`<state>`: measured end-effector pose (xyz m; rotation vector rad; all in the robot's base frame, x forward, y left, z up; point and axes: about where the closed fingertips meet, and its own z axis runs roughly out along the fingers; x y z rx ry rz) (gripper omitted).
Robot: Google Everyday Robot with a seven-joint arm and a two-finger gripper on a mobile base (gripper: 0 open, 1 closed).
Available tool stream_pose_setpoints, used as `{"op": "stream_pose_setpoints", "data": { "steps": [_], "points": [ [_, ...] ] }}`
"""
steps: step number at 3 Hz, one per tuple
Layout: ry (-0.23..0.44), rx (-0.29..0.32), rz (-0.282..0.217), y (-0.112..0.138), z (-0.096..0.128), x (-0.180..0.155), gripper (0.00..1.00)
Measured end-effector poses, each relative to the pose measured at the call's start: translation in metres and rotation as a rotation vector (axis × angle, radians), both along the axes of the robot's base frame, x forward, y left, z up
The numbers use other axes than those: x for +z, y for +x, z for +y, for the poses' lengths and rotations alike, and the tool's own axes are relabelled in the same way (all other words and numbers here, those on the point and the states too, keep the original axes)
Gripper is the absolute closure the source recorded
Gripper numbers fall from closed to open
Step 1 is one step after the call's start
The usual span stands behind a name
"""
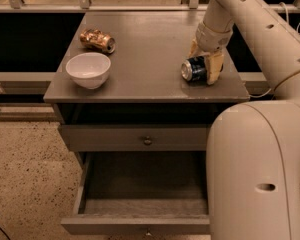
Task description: Place pepsi can into middle drawer
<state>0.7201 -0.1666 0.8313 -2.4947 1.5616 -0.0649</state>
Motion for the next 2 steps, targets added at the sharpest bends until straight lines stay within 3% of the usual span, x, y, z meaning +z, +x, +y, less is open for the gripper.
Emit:
{"op": "stream_pose_setpoints", "data": {
  "steps": [2],
  "points": [
    [0.013, -0.006, 0.003, -0.0028, 0.0003, 0.0043, 0.91]
  ]
}}
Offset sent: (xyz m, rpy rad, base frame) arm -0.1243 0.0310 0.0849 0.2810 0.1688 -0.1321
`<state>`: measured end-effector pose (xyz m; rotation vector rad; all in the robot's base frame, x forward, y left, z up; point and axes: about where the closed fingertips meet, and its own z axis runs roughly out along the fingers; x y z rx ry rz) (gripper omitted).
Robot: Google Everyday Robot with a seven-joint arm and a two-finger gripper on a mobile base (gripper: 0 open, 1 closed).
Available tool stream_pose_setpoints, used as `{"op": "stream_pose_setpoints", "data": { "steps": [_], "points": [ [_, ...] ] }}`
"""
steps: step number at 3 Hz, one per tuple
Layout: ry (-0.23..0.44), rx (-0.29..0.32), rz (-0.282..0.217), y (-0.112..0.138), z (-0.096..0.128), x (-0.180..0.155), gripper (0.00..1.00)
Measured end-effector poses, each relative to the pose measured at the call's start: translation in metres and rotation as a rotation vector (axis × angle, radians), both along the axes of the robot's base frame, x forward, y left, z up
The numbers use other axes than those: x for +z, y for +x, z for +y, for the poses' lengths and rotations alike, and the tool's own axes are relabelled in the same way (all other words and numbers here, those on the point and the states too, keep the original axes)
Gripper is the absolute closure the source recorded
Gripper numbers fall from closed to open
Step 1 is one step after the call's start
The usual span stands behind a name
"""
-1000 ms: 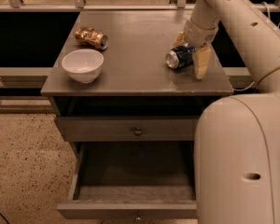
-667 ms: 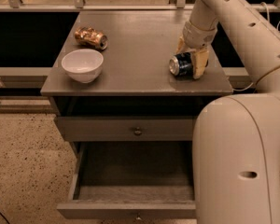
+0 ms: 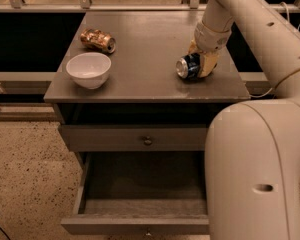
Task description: Place pepsi can into middle drawer
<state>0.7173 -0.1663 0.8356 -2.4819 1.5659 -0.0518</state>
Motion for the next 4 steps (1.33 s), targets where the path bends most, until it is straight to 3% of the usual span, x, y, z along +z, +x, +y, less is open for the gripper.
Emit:
{"op": "stream_pose_setpoints", "data": {
  "steps": [1, 2, 3, 4],
  "points": [
    [0.138, -0.07, 0.024, -0.05, 0.013, 0.037, 1.0],
    [0.304, -0.17, 0.013, -0.115, 0.026, 0.085, 1.0],
    [0.427, -0.195, -0.04, -0.17, 0.037, 0.111, 1.0],
    [0.448, -0.228, -0.002, -0.201, 0.033, 0.084, 1.0]
  ]
}}
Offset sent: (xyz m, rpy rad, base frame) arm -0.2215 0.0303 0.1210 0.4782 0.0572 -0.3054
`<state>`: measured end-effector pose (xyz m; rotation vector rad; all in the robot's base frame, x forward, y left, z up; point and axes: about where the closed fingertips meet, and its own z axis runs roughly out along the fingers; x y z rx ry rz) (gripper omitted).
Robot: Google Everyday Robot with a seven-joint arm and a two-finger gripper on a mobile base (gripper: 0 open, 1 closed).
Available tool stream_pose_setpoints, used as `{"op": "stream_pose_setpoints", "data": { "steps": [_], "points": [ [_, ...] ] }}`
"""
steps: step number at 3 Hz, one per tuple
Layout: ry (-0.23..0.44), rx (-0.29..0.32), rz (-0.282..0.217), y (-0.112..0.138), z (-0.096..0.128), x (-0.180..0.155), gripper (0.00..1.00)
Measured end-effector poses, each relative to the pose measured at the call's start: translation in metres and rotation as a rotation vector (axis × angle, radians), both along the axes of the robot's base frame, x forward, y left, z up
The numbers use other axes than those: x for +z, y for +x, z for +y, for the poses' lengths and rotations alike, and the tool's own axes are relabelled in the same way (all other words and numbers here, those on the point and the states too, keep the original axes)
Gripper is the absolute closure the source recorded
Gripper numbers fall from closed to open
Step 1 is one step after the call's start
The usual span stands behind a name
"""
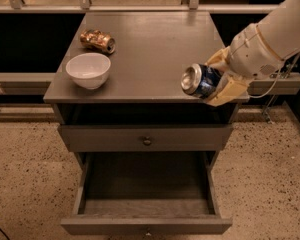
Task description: Place pepsi can into middle drawer
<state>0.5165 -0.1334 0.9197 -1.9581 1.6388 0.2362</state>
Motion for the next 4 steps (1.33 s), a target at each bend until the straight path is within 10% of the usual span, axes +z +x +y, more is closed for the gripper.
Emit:
{"op": "stream_pose_setpoints", "data": {
  "steps": [2, 4],
  "points": [
    [0.042, -0.026, 0.01, 0.002, 0.003, -0.023, 1.0],
    [0.312, -0.13, 0.118, -0.03, 0.038, -0.202, 1.0]
  ]
}}
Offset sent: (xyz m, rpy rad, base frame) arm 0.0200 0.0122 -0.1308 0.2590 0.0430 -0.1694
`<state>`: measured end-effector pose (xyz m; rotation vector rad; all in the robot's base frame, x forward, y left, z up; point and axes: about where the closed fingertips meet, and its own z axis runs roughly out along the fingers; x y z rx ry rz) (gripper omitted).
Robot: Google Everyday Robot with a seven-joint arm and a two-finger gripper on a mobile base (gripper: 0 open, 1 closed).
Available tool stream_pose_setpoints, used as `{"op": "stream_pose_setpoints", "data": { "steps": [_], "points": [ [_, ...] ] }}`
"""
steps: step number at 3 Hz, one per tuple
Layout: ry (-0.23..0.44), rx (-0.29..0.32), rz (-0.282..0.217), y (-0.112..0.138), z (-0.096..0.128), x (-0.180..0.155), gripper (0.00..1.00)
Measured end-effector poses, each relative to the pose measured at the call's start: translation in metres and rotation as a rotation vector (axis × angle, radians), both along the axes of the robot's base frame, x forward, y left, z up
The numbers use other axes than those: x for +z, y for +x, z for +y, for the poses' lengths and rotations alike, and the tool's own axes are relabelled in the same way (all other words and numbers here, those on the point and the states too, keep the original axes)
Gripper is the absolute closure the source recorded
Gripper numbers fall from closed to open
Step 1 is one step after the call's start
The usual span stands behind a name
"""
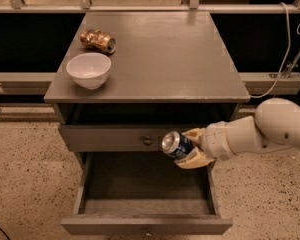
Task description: Place pepsi can into middle drawer
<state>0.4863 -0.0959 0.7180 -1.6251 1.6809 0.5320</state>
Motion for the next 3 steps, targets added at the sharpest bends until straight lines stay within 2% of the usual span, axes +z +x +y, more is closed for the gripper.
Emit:
{"op": "stream_pose_setpoints", "data": {
  "steps": [1, 2, 3],
  "points": [
    [-0.005, -0.042, -0.037, 0.014, 0.002, -0.009, 1.0],
    [-0.026, -0.004, -0.037, 0.01, 0.009, -0.011, 1.0],
    [-0.073, -0.066, 0.075, 0.009, -0.015, -0.125, 1.0]
  ]
}}
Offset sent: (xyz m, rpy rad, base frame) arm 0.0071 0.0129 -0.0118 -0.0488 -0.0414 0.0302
